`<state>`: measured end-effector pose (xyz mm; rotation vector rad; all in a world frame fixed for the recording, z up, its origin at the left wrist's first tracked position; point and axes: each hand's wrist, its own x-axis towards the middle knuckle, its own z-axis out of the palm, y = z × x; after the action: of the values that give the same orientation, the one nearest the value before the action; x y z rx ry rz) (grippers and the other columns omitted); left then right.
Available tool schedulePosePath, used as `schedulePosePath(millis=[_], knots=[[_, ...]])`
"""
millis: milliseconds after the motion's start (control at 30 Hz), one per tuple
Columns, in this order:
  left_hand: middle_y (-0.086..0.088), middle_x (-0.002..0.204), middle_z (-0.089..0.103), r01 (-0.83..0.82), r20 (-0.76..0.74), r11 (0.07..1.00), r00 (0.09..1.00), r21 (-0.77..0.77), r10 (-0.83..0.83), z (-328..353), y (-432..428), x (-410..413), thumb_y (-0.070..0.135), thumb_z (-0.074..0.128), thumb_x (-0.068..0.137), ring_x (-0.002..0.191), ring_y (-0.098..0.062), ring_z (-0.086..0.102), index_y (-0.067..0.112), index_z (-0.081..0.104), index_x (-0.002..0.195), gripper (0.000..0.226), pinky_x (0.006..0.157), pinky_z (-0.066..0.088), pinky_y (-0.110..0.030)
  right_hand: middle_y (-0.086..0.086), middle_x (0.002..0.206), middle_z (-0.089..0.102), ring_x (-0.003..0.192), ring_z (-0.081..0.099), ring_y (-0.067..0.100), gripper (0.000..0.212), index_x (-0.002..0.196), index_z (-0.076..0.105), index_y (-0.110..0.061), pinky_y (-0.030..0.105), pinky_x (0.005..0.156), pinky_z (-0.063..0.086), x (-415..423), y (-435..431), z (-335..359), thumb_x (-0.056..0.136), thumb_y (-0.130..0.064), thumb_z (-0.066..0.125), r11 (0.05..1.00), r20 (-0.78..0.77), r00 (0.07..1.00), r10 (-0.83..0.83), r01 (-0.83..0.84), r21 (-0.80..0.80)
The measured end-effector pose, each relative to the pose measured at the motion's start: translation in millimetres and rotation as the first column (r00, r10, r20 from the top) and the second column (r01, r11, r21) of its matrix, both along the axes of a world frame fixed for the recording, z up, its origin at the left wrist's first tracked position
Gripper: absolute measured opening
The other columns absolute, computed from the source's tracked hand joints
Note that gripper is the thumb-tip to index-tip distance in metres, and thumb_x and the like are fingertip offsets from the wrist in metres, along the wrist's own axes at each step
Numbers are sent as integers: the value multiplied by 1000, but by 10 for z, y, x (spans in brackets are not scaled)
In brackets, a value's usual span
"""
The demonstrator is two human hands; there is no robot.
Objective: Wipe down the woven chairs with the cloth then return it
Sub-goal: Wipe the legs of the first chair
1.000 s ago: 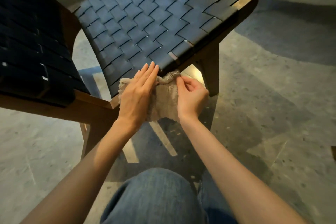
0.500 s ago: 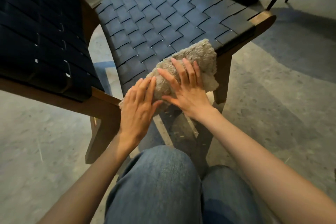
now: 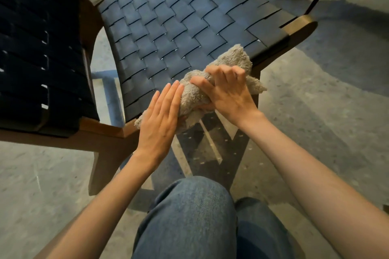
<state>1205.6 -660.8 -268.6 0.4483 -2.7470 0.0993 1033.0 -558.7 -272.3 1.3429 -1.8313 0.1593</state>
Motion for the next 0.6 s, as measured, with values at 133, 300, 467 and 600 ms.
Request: schedulePosePath(millis=[133,300,467,600], knots=[[-16,154,22,94,39,995,995,16,-94,206,160,-467,9,67,83,144,-27,18,5,19,149,82,117,19,-46,4,117,21,107,24,23,55,124,31,-34,37,86,21,-427,264,182,83,-69,43,1000,257,966,-17,13,19],[-15,157,15,162,45,987,986,-20,-161,411,447,-1159,15,59,89,145,-26,13,6,9,149,79,120,9,-40,1,127,13,112,20,25,68,131,24,-40,39,91,24,-991,635,322,79,-61,63,985,376,911,-168,171,25],[-11,159,5,216,49,975,976,-52,-213,534,615,-1705,20,57,91,147,-23,4,10,-2,150,84,118,-3,-34,0,146,6,121,16,27,82,139,13,-47,43,98,33,-1284,838,323,80,-44,69,960,541,807,-235,279,1],[-8,159,5,270,-4,962,963,-47,-271,526,707,-1773,20,41,96,147,-21,3,12,2,150,68,120,0,-34,6,157,6,122,24,30,81,145,8,-46,43,100,36,-1240,827,210,87,-39,65,945,771,633,-77,292,-145]])
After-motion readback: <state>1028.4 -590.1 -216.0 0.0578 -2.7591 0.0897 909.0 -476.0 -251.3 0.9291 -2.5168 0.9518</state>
